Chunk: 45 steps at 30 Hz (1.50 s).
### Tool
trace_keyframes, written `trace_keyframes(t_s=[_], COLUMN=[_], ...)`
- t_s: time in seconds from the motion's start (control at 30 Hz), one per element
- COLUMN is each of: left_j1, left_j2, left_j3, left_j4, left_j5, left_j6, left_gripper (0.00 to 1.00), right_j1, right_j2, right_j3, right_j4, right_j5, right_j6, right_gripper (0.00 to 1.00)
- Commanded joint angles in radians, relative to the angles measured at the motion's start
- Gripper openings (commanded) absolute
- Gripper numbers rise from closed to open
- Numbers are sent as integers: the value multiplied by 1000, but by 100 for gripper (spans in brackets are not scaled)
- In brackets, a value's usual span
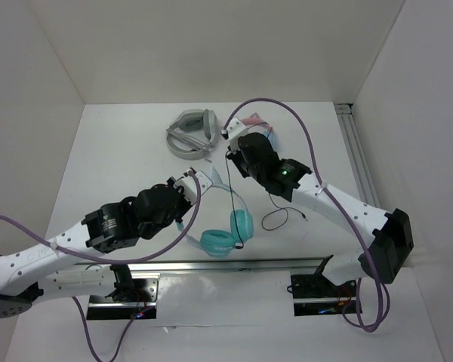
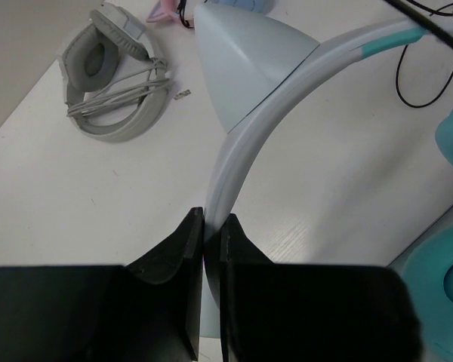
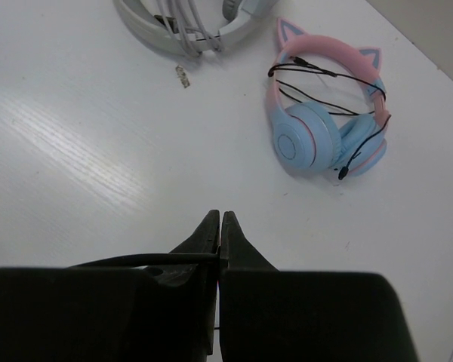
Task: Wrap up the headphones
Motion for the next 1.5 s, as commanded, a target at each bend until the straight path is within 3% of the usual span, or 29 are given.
trace_keyframes(t_s=[0.0,0.37,0.53,0.8,0.97,1.03,1.23,1.47], left_j1=[-19,-19,-19,-19,-19,-19,-19,-19], left_j2=[-32,-132,-184,-218,-227,-227,-205,-216], left_j3=[5,35,44,88,113,122,166,167], left_j4=[22,45,72,128,157,166,143,134], left_j5=[45,92,47,-78,-184,-200,-265,-357], left_j6=[-7,-36,-55,-145,-234,-257,-341,-455], left_gripper=[0,0,0,0,0,0,0,0], right_j1=[-49,-84,-84,-84,-84,-84,-84,-84], right_j2=[-25,7,18,30,51,60,60,51], right_j3=[4,-28,-76,-136,-185,-211,-261,-381], right_j4=[82,111,136,179,217,263,384,607], right_j5=[-17,-187,-278,-692,-873,-938,-1039,-1130], right_j6=[36,54,55,22,13,13,71,179], right_gripper=[0,0,0,0,0,2,20,22])
